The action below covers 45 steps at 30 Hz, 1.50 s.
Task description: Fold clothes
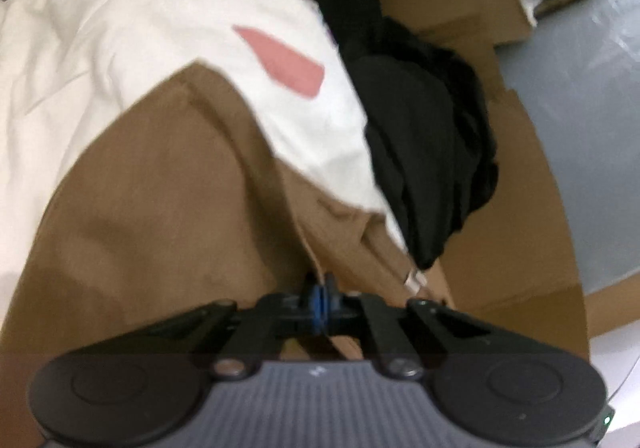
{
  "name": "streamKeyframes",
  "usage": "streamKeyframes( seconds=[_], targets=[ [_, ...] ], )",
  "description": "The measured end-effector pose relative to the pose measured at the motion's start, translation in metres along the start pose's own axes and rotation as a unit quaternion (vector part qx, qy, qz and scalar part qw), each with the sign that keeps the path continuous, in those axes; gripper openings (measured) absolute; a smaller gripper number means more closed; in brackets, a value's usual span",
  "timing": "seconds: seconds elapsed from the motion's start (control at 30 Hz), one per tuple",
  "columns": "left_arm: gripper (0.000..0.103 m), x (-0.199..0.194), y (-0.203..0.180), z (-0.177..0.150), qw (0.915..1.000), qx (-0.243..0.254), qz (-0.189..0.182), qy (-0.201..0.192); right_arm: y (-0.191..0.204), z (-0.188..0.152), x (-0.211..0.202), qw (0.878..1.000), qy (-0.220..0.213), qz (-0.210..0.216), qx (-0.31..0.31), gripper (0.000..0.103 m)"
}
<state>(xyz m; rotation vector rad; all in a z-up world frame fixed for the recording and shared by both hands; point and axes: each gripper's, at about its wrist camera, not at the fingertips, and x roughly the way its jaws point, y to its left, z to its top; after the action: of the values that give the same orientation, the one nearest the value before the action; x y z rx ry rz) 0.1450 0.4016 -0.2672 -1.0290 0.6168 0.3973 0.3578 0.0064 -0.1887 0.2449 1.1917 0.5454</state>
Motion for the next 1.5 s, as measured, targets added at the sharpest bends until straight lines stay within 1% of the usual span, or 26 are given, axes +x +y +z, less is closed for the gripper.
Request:
streamKeyframes(
  seconds=[0.03,0.17,0.3,0.37,0.4,0.43,0.47,0.5,0.53,0.57,0.6,0.7,0.83,0.97,1.0,1.1,1.17,1.27,1.33,1.5],
  targets=[
    [0.001,-0.001,-0.001,0.004,1.0000,-0.001,-0.002,-0.009,0.000,0.003,0.000,1.000,-0.004,0.002,0.002,0.003],
    [0.001,0.001,0.001,0.010,0.9995,-0.019,-0.009,-0.022,-0.003,0.013,0.004,1.000,-0.016,0.004,0.010,0.003],
    [0.001,0.006,0.000,0.014,0.9988,-0.025,-0.022,-0.036,-0.006,0.021,0.012,1.000,-0.023,0.007,0.019,0.003],
    [0.004,0.009,0.000,0.016,0.9983,-0.027,-0.029,-0.043,-0.006,0.022,0.015,0.999,-0.023,0.010,0.020,0.003],
    [0.008,0.009,0.000,0.016,0.9980,-0.029,-0.029,-0.048,-0.006,0.023,0.018,0.999,-0.027,0.012,0.021,0.004],
    [0.025,0.009,0.001,0.016,0.9976,-0.032,-0.027,-0.054,-0.007,0.024,0.019,0.999,-0.030,0.013,0.027,0.006],
    [0.047,0.008,0.001,0.016,0.9972,-0.035,-0.026,-0.061,-0.009,0.024,0.019,0.999,-0.031,0.015,0.035,0.007],
    [0.052,0.007,0.002,0.017,0.9967,-0.037,-0.024,-0.068,-0.010,0.024,0.020,0.998,-0.032,0.016,0.044,0.014],
    [0.055,0.006,0.002,0.017,0.9963,-0.037,-0.025,-0.074,-0.011,0.025,0.020,0.998,-0.034,0.019,0.051,0.027],
    [0.056,0.004,0.001,0.017,0.9961,-0.028,-0.029,-0.078,-0.012,0.025,0.020,0.998,-0.040,0.022,0.053,0.035],
    [0.057,0.002,-0.001,0.017,0.9961,-0.018,-0.031,-0.081,-0.012,0.025,0.019,0.997,-0.045,0.024,0.051,0.045],
    [0.057,0.001,-0.005,0.016,0.9970,0.007,-0.024,-0.074,-0.012,0.025,0.015,0.997,-0.055,0.034,0.048,0.047],
    [0.058,-0.005,-0.009,0.010,0.9975,0.026,-0.019,-0.063,-0.012,0.026,0.010,0.997,-0.056,0.031,0.044,0.048],
    [0.059,-0.011,-0.014,0.004,0.9979,0.040,-0.003,-0.052,-0.008,0.023,0.002,0.998,-0.052,0.014,0.026,0.050],
    [0.059,-0.012,-0.014,0.003,0.9979,0.041,-0.001,-0.049,-0.007,0.022,0.000,0.998,-0.051,0.008,0.021,0.053],
    [0.060,-0.018,-0.018,-0.001,0.9979,0.049,0.005,-0.043,-0.004,0.018,-0.008,0.999,-0.047,-0.005,0.008,0.054],
    [0.062,-0.023,-0.021,-0.004,0.9976,0.056,0.009,-0.039,-0.001,0.015,-0.014,0.999,-0.043,-0.013,-0.003,0.057],
    [0.064,-0.032,-0.025,-0.010,0.9968,0.070,0.014,-0.034,0.005,0.010,-0.023,0.999,-0.038,-0.015,-0.014,0.062],
    [0.065,-0.041,-0.028,-0.016,0.9959,0.084,0.023,-0.025,0.008,0.005,-0.031,0.999,-0.032,-0.016,-0.022,0.068],
    [0.065,-0.060,-0.031,-0.025,0.9937,0.105,0.036,-0.013,0.019,-0.008,-0.047,0.998,-0.012,-0.022,-0.053,0.072]
  ],
)
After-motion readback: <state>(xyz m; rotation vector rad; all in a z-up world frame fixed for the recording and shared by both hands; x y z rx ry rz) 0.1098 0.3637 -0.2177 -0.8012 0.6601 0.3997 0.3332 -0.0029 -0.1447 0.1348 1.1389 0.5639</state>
